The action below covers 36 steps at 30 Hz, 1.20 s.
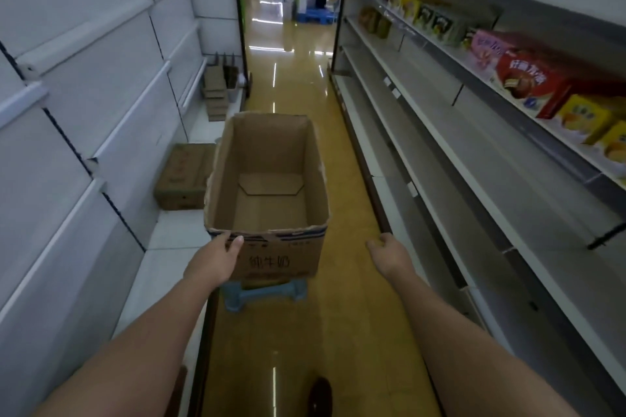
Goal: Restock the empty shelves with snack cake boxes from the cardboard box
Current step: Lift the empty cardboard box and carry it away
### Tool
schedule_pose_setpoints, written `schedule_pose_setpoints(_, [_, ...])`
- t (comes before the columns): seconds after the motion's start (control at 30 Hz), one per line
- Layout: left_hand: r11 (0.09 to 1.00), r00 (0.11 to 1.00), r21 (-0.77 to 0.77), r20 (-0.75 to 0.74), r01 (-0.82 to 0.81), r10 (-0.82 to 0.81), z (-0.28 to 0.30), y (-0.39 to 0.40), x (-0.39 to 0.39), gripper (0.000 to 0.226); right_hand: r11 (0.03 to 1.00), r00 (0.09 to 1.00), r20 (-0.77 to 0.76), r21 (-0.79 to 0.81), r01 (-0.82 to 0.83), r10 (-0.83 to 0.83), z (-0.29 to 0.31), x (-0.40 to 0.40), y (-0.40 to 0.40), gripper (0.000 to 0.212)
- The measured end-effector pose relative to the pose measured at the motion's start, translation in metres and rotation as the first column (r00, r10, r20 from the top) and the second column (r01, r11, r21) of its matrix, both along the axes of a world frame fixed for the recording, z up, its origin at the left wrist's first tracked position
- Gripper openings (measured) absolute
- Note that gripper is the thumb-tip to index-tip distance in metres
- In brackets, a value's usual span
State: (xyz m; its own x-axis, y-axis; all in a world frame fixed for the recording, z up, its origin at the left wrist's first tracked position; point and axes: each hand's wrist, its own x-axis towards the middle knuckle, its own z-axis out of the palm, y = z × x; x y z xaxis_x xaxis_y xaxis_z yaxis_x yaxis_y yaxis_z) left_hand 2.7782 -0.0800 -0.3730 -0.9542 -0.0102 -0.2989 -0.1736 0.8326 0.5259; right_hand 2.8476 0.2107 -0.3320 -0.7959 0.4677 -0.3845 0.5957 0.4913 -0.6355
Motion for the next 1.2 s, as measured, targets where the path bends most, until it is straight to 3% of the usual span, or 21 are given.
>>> schedule_pose_setpoints(0.23, [0.993, 0.993, 0.005, 0.004, -0.121, 0.121, -0.012, -0.003, -0.087, 0.062, 0.996, 0.995, 0.033, -0.014, -0.089, 0.090, -0.008, -0.125, 0.013, 0.056])
schedule_pose_setpoints(0.5, [0.976, 0.977, -0.037, -0.032, -0.213, 0.211, -0.022, 0.007, -0.167, 0.043, 0.986, 0.977, 0.129, -0.003, -0.170, 0.169, -0.038, -0.231, 0.019, 0.057])
schedule_pose_setpoints(0.67, [0.974, 0.975, -0.084, 0.049, -0.210, 0.215, -0.043, -0.010, -0.218, 0.073, 0.972, 0.952, 0.220, 0.048, -0.230, 0.214, -0.063, -0.278, 0.016, 0.054])
schedule_pose_setpoints(0.8, [0.976, 0.974, -0.105, 0.102, -0.193, 0.204, -0.061, -0.023, -0.271, 0.081, 0.965, 0.933, 0.303, 0.110, -0.238, 0.195, -0.080, -0.310, 0.013, 0.056])
schedule_pose_setpoints(0.97, [0.981, 0.964, -0.059, 0.186, -0.183, 0.191, -0.084, -0.033, -0.325, 0.070, 0.953, 0.916, 0.370, 0.192, -0.236, 0.152, -0.100, -0.347, 0.004, 0.053])
schedule_pose_setpoints(1.1, [0.980, 0.946, 0.012, 0.265, -0.198, 0.188, -0.100, -0.040, -0.347, 0.046, 0.969, 0.921, 0.375, 0.173, -0.179, 0.104, -0.113, -0.367, -0.005, 0.051])
schedule_pose_setpoints(1.2, [0.974, 0.933, 0.017, 0.291, -0.228, 0.213, -0.110, -0.028, -0.348, 0.035, 0.974, 0.933, 0.359, 0.204, -0.097, 0.018, -0.123, -0.377, -0.009, 0.037])
